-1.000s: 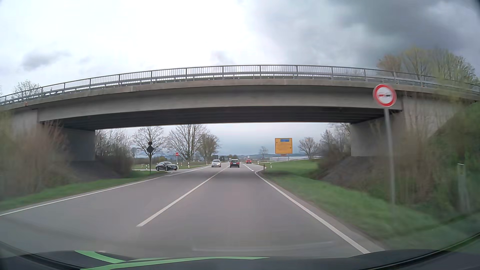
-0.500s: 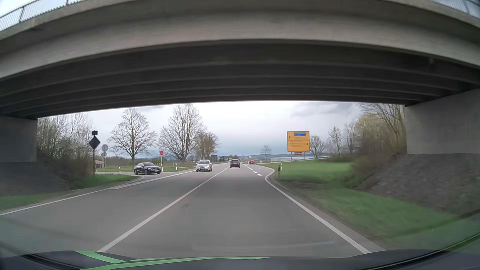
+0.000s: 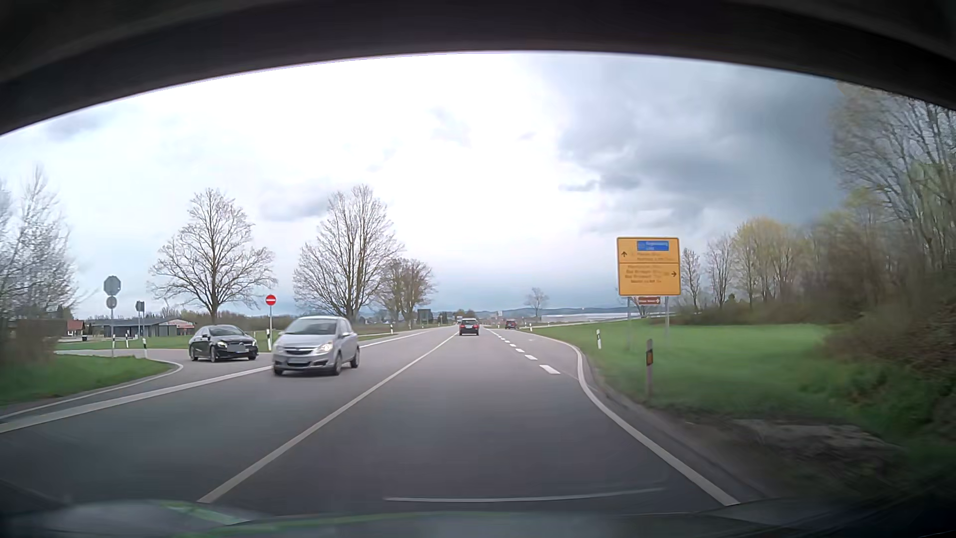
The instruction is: Follow the waypoints while adhering to traffic rules and regulations
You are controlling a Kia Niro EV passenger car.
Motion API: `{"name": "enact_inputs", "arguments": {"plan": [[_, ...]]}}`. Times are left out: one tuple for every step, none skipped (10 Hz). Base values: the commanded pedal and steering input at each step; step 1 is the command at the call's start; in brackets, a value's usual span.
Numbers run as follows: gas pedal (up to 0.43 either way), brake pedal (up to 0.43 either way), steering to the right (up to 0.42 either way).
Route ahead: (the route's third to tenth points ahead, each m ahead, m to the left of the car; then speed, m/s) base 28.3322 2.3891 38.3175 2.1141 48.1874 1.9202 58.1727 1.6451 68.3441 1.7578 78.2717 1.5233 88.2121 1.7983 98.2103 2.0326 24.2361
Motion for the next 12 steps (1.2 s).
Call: {"name": "enact_inputs", "arguments": {"plan": [[0.209, 0.000, -0.002], [0.209, 0.000, -0.001], [0.209, 0.000, -0.001], [0.209, 0.000, -0.001], [0.209, 0.000, -0.001], [0.209, 0.000, -0.001], [0.209, 0.000, -0.001], [0.209, 0.000, 0.000], [0.209, 0.000, 0.000], [0.209, 0.000, 0.000], [0.209, 0.000, 0.000], [0.209, 0.000, 0.000]]}}
